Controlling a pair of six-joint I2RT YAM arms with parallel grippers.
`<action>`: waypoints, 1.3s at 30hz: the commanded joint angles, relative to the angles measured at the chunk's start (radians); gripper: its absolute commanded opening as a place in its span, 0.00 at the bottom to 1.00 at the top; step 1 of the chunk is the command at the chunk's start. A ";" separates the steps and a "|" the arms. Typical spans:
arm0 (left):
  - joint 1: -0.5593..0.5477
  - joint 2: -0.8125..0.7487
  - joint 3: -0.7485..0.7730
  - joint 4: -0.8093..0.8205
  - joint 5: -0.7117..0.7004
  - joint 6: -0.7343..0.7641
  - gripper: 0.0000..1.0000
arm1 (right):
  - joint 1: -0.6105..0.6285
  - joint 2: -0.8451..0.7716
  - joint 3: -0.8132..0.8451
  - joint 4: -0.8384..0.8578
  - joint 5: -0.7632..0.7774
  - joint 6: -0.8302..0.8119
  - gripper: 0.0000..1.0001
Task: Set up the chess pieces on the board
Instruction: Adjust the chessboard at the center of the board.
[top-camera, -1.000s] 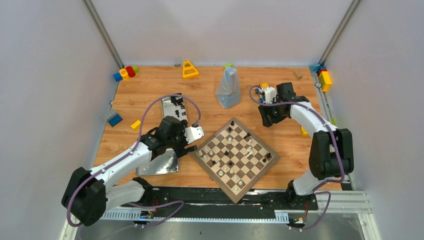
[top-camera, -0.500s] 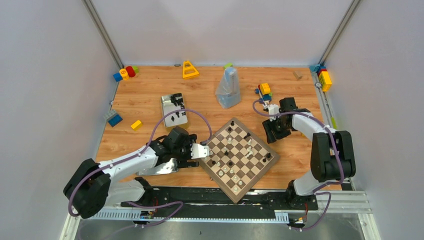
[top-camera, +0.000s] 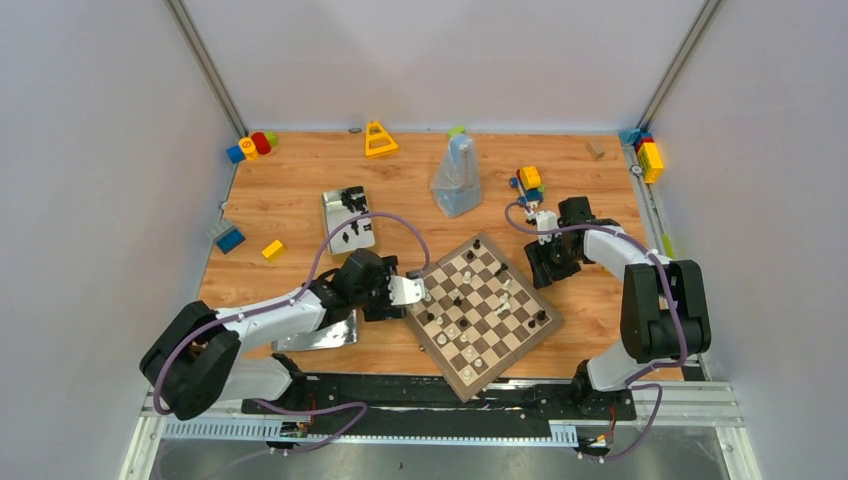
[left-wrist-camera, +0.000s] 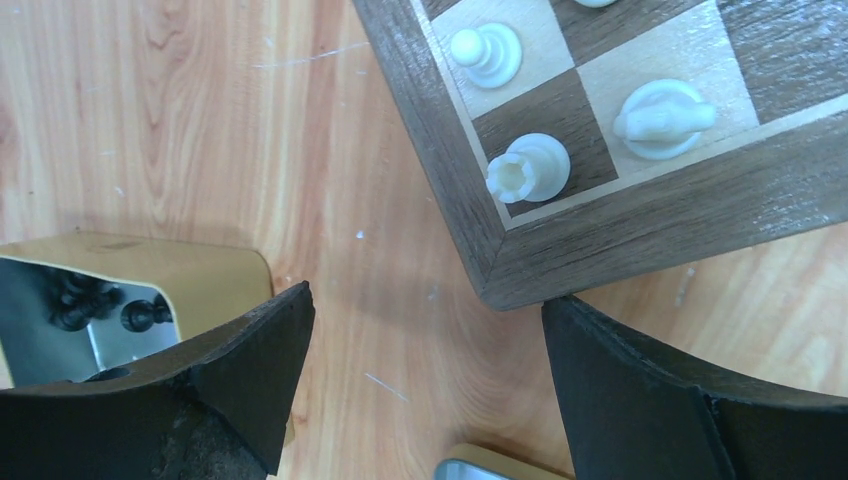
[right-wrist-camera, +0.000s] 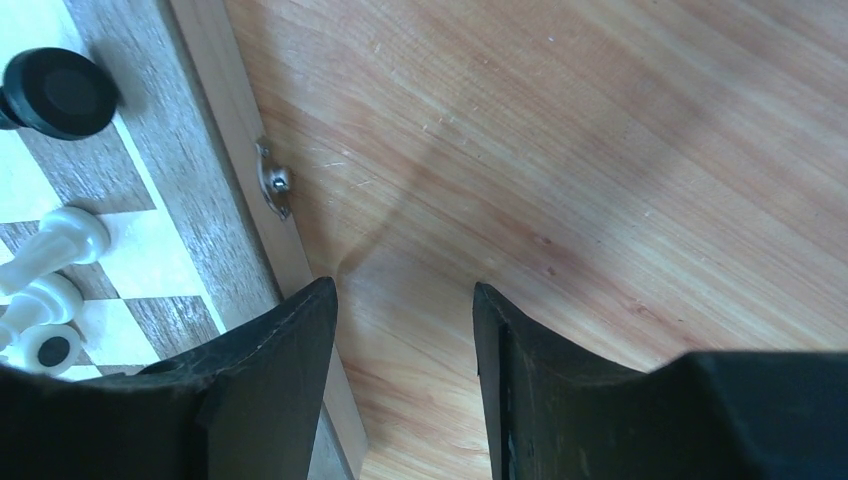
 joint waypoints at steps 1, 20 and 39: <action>-0.002 0.043 0.032 0.105 -0.081 -0.043 0.92 | 0.001 0.006 -0.024 0.014 -0.025 -0.013 0.53; 0.094 0.417 0.368 0.071 -0.153 -0.177 0.91 | 0.002 0.010 -0.001 -0.020 -0.119 0.036 0.52; 0.126 0.558 0.596 -0.066 -0.217 -0.194 0.91 | 0.039 0.099 0.090 -0.038 -0.224 0.150 0.52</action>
